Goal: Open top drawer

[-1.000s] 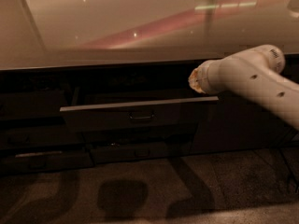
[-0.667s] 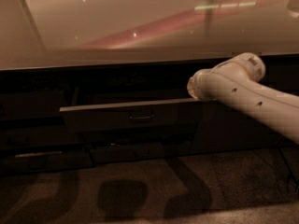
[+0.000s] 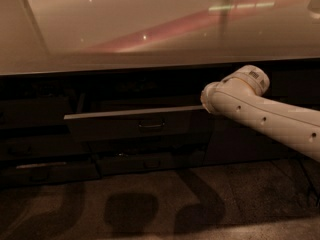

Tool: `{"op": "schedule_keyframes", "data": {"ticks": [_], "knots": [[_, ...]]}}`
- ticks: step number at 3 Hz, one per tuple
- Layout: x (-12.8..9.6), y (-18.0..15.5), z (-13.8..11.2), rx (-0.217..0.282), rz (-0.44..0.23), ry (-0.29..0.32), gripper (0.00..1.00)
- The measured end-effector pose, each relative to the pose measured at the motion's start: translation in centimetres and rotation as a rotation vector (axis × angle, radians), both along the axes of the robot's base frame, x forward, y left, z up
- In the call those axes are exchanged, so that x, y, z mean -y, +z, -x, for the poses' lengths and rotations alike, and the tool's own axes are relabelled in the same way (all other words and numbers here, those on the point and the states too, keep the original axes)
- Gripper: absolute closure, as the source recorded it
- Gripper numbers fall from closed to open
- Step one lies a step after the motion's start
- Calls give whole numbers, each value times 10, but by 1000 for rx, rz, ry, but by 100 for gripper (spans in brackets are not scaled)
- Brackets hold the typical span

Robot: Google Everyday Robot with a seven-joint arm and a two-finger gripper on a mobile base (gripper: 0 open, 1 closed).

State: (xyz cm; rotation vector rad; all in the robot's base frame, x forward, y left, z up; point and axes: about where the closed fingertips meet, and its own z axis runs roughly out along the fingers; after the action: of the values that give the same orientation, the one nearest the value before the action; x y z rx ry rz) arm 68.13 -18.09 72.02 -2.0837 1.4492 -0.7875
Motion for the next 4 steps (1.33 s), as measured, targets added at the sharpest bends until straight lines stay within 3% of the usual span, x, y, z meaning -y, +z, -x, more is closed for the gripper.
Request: {"op": "schedule_keyframes", "data": {"ticks": [1,2,3,4], "knots": [[6,4,-9,6,-124,-1,100],[14,13,-12,-16,-306,11,100],[-3,24,-13,-14,-352,62,100],[-2,23,-12,-16,-351,61,100]]}}
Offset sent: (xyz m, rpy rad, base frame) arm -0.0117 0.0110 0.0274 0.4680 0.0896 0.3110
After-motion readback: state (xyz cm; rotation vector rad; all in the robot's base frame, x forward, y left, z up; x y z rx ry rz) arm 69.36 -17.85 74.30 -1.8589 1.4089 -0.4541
